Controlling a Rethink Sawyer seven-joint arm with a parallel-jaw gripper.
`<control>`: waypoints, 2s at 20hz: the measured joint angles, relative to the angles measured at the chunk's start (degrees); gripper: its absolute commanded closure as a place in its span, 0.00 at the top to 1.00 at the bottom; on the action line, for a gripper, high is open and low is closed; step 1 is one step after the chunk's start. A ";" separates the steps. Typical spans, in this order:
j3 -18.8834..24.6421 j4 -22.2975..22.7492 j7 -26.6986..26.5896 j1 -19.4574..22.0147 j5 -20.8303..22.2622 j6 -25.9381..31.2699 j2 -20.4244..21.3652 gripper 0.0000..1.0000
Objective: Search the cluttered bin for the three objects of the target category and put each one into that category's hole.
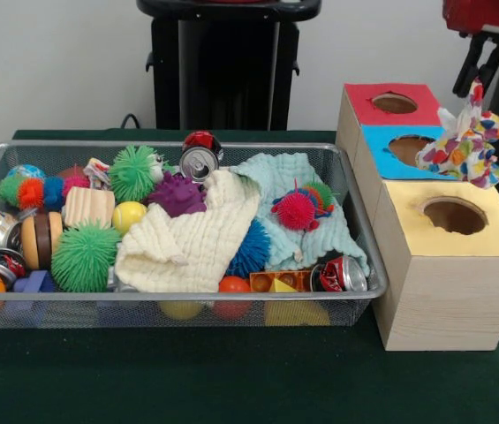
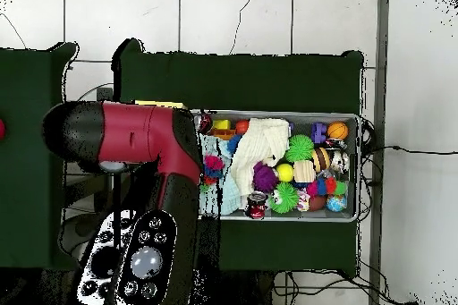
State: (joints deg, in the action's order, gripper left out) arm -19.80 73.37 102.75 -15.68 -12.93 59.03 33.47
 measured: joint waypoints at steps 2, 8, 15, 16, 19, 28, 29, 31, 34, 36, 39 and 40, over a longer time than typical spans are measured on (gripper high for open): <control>0.01 -0.02 0.00 0.18 0.01 -0.19 -0.54 0.00; 0.01 -0.02 0.00 0.43 0.02 -0.56 -2.38 0.00; 0.02 -0.02 0.00 0.42 -0.01 -1.32 -3.81 0.00; 0.02 -0.03 0.00 0.42 -0.05 -1.43 -3.94 0.00; 0.02 -0.03 0.00 0.45 -0.42 -2.26 -4.70 0.00; 0.02 -0.59 0.00 0.48 -1.77 -4.97 -7.10 0.00; 0.02 -0.61 0.00 0.49 -1.86 -5.10 -7.30 0.00; 0.02 -0.69 0.00 0.55 -2.02 -5.30 -7.77 0.00; 0.02 -0.72 0.00 0.68 -2.30 -5.38 -8.49 0.00; 0.02 -0.76 0.00 0.77 -2.42 -5.38 -8.83 0.00; 0.02 -1.00 0.00 0.95 -2.65 -5.38 -9.26 0.00; 0.02 -1.07 0.00 1.02 -2.75 -5.38 -9.37 0.00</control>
State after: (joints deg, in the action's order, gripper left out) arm -19.77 72.30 102.75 -14.66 -15.68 53.65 24.10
